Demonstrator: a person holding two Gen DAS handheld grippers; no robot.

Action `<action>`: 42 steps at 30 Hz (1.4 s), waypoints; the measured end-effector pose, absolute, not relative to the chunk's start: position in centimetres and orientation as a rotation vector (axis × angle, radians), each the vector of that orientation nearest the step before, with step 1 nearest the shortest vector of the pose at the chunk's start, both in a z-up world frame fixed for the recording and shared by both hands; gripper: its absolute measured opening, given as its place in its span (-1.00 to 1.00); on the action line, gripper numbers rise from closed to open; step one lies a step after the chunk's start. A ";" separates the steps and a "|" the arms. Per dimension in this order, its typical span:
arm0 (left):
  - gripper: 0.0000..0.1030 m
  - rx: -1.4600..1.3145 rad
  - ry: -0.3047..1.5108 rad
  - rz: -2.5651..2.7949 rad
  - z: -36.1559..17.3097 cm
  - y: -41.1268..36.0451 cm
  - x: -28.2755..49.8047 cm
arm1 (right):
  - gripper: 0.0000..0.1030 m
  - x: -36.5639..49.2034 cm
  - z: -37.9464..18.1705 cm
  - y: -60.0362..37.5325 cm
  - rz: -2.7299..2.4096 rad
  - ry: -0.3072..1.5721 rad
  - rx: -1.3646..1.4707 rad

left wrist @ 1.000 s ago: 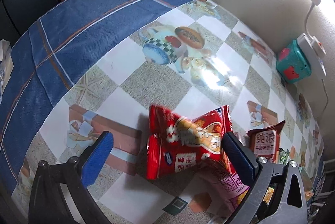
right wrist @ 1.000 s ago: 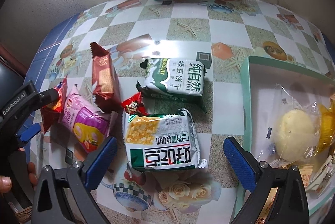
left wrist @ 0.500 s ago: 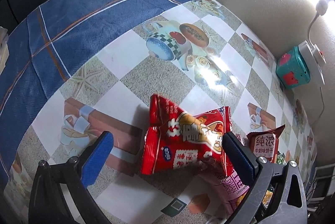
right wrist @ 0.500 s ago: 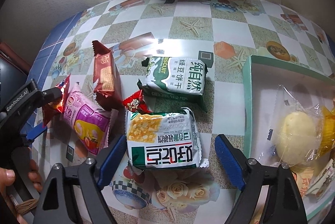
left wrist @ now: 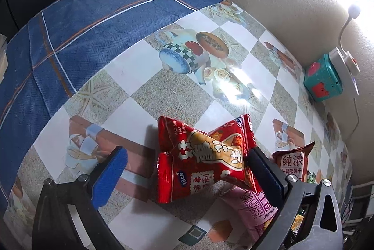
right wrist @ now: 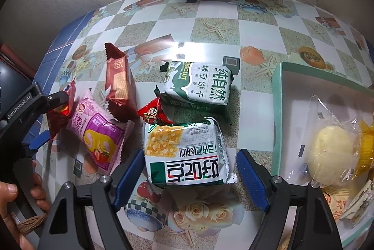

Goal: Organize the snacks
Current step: 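Grasp the green-white biscuit packet with the right tool while the left grasps the red packet, then lift and carry the biscuit packet and red packet over the tray with both tools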

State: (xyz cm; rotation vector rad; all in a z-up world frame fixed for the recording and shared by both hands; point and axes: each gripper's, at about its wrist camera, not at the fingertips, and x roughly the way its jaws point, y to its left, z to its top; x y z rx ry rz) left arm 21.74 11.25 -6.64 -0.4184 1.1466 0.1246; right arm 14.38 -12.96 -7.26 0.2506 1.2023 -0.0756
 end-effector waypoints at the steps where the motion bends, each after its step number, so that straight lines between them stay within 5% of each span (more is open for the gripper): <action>1: 0.84 -0.423 1.145 0.118 -6.6 11.3 21.7 | 0.48 14.4 -7.2 -12.9 -0.070 1.200 0.250; 7: 0.34 -0.426 1.140 0.097 -6.5 11.2 21.7 | 0.37 14.4 -7.2 -12.9 -0.054 1.195 0.250; 28: 0.27 -0.464 1.077 0.086 -4.0 12.5 20.7 | 0.16 14.0 -6.3 -13.6 -0.044 1.166 0.277; 42: 0.27 -0.450 0.985 0.061 0.0 12.2 19.4 | 0.16 12.3 0.2 -15.7 -0.047 0.994 0.337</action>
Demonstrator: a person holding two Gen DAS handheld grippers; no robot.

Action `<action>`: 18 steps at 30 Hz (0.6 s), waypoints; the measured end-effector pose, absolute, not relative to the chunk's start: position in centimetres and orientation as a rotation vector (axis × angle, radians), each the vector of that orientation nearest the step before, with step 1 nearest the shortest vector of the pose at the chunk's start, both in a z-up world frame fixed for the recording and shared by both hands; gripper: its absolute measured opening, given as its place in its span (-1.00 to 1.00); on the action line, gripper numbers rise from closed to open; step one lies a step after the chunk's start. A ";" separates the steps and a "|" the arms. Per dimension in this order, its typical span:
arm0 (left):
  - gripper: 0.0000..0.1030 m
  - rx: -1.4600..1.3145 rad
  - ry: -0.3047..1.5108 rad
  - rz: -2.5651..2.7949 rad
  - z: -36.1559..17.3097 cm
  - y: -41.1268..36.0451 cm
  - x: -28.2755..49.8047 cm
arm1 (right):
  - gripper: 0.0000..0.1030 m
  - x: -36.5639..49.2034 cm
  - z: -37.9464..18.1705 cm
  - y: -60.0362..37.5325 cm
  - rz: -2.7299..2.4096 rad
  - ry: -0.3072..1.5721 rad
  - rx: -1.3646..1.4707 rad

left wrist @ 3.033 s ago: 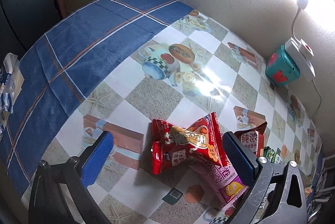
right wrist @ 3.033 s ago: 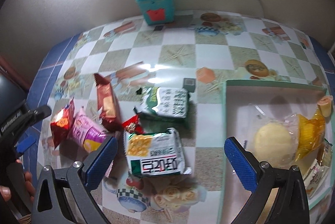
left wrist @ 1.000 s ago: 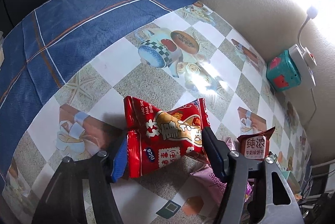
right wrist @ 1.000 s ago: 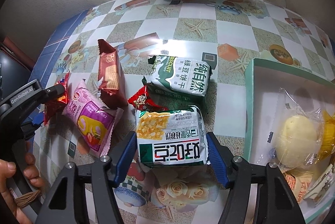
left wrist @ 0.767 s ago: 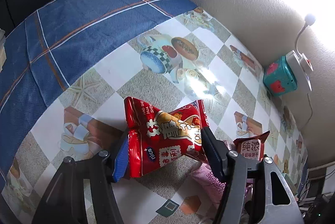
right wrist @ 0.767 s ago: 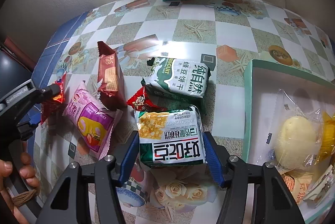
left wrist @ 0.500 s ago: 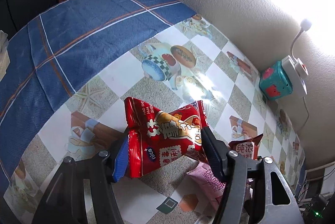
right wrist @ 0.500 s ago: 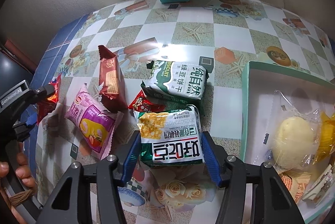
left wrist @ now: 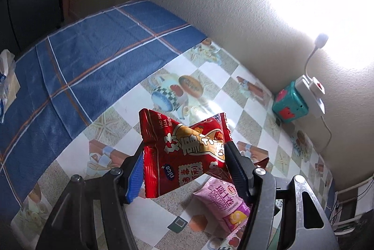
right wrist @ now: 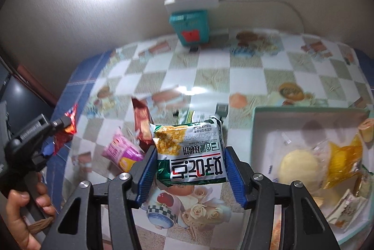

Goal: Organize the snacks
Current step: 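Lift and carry the biscuit packet and red packet over the tray with both tools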

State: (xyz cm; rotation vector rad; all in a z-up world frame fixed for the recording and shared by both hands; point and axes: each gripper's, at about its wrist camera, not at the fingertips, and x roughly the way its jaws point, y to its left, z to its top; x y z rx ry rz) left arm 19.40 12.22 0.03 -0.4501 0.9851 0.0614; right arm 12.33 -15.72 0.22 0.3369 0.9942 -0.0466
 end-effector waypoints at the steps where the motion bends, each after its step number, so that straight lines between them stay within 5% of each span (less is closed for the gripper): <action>1: 0.27 -0.445 0.979 0.059 0.3 12.1 19.3 | 0.16 12.1 0.8 -16.0 -0.051 0.979 0.341; 18: 0.27 -0.359 0.898 -0.015 4.3 7.4 17.9 | 0.16 8.5 5.4 -23.6 -0.171 0.832 0.440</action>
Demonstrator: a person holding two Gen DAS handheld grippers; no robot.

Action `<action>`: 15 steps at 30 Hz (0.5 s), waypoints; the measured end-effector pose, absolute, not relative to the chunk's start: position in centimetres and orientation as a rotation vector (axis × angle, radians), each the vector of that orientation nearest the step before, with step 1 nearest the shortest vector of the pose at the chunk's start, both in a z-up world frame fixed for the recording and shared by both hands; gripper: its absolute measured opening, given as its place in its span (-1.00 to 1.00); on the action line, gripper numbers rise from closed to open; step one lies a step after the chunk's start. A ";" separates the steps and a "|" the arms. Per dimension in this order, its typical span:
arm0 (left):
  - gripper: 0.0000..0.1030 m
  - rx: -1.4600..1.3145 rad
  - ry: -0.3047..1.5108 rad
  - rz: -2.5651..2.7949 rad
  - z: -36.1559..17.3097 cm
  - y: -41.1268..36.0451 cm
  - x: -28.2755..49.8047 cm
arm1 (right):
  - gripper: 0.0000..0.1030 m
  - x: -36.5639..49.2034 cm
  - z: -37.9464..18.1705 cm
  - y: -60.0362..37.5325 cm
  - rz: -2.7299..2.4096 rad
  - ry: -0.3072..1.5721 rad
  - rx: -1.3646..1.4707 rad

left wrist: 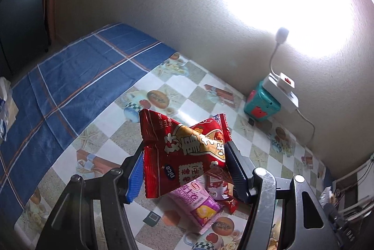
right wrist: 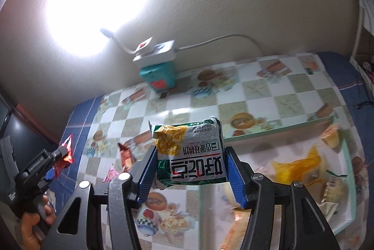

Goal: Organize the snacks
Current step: 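Lift and carry the biscuit packet and red packet over the tray with both tools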

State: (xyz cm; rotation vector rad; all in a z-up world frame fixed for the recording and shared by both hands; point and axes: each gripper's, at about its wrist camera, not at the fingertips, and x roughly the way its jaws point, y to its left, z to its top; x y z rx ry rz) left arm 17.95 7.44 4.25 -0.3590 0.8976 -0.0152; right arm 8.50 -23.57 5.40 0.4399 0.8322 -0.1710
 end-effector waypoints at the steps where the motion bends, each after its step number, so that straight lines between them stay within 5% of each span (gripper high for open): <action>1: 0.27 -0.345 0.895 -0.016 4.4 6.9 17.9 | 0.16 8.2 5.6 -24.3 -0.181 0.824 0.453; 15: 0.27 -0.234 0.882 -0.132 5.9 -0.6 17.0 | 0.16 3.6 6.5 -33.0 -0.362 0.739 0.546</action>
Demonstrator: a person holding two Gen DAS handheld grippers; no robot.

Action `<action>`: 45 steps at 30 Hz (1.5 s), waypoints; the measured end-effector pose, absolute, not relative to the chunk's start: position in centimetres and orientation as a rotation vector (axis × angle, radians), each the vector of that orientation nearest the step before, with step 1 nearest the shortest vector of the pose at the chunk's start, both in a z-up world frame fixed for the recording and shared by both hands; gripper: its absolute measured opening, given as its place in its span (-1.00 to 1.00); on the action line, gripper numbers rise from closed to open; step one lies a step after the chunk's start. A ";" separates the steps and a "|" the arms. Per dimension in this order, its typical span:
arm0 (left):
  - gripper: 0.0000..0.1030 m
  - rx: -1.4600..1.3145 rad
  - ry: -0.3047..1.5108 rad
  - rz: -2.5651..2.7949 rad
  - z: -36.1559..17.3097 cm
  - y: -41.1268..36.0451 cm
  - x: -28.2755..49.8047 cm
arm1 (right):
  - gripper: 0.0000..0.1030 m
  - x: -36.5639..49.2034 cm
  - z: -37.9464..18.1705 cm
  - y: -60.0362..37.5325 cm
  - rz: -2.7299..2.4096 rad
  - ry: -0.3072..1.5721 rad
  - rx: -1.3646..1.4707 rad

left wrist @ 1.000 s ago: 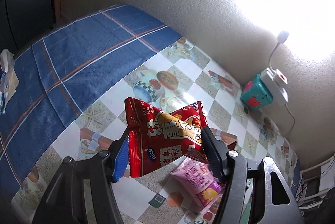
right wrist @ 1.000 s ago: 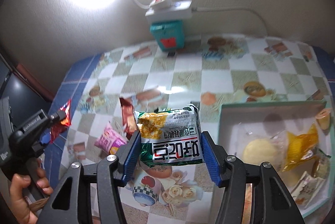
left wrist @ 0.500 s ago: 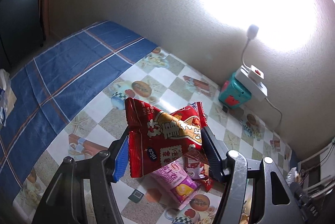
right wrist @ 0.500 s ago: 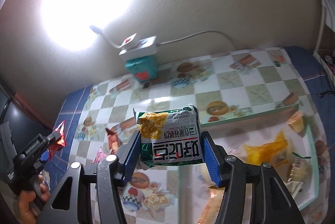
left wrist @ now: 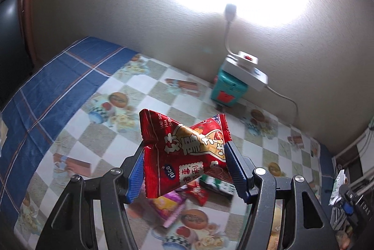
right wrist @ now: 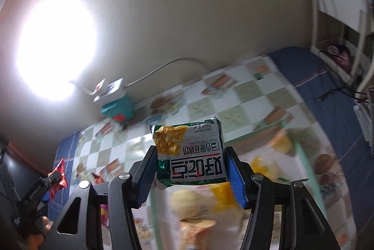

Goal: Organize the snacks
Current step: 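Lift and carry the biscuit packet and red packet over the tray with both tools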

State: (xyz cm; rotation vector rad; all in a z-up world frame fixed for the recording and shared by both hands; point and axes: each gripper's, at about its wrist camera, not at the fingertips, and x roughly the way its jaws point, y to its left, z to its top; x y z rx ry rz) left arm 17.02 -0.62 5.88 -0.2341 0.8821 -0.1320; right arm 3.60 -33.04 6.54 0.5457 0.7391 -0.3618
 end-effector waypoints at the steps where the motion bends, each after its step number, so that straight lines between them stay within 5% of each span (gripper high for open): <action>1: 0.27 -0.226 0.882 -0.142 6.0 -1.2 16.9 | 0.16 3.1 6.6 -33.7 -0.380 0.731 0.548; 32: 0.28 0.089 0.990 -0.537 2.4 -21.8 11.9 | 0.16 -0.2 0.8 -42.5 -0.625 0.862 0.620; 45: 0.28 0.153 1.074 -0.555 -0.3 -24.0 11.2 | 0.17 0.5 -1.4 -42.9 -0.627 0.928 0.613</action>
